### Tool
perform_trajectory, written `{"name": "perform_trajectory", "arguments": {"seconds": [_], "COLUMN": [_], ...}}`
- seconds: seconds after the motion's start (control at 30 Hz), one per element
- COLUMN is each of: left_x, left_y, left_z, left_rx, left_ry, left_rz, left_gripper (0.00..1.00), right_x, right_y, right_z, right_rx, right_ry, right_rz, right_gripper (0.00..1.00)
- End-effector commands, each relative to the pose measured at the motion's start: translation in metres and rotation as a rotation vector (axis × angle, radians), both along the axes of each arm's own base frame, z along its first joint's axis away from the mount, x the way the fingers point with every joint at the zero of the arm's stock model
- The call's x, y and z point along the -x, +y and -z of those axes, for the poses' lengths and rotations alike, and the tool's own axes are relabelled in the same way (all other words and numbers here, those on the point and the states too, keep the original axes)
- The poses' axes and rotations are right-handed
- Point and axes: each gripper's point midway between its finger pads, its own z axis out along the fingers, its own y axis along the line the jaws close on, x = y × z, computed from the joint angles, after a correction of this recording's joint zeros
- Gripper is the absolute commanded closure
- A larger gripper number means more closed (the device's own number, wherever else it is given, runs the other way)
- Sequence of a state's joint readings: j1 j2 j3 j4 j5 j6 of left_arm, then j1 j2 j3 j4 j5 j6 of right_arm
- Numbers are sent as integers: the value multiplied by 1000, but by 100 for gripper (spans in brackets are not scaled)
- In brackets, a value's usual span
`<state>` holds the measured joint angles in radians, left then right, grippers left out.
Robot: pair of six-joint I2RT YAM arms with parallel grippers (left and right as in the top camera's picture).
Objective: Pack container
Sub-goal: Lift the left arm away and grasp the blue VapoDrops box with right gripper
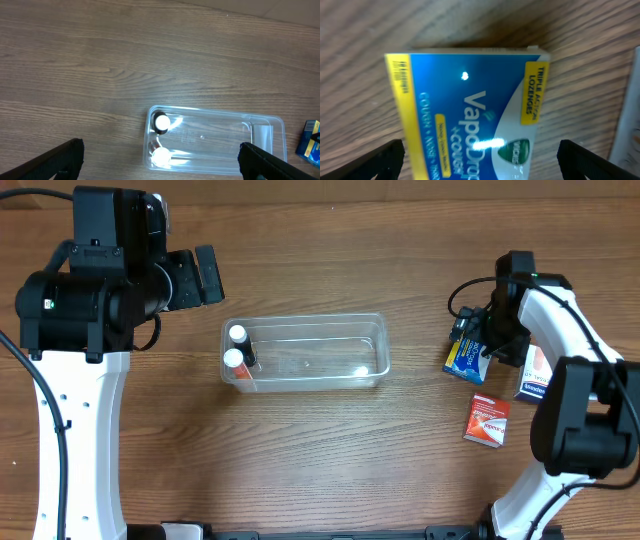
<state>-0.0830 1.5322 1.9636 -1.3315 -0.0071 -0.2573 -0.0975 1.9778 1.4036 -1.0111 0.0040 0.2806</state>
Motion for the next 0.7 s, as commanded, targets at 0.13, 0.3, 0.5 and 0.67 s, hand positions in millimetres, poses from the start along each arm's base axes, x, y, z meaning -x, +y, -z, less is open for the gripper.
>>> {"name": "perform_trajectory", "arguments": {"seconds": [0.13,0.3,0.5,0.67], "left_x": [0,0,0,0], "left_y": [1,2,1,2], "left_z": [1,1,1,2], "left_rx": [-8,-8,-8,-12], "left_ry": [3,3,4,5], "left_rz": [11,10,11,8], "left_gripper": [0,0,0,0], "right_x": [4,4,4,0], "right_y": [-1,-1,-1,-1], "right_z": [24,24,24,0], "right_rx": [-4,-4,-4,-4], "right_ry": [55,55,55,49], "right_rz": [2,3,3,7], "right_gripper": [0,11,26,29]}}
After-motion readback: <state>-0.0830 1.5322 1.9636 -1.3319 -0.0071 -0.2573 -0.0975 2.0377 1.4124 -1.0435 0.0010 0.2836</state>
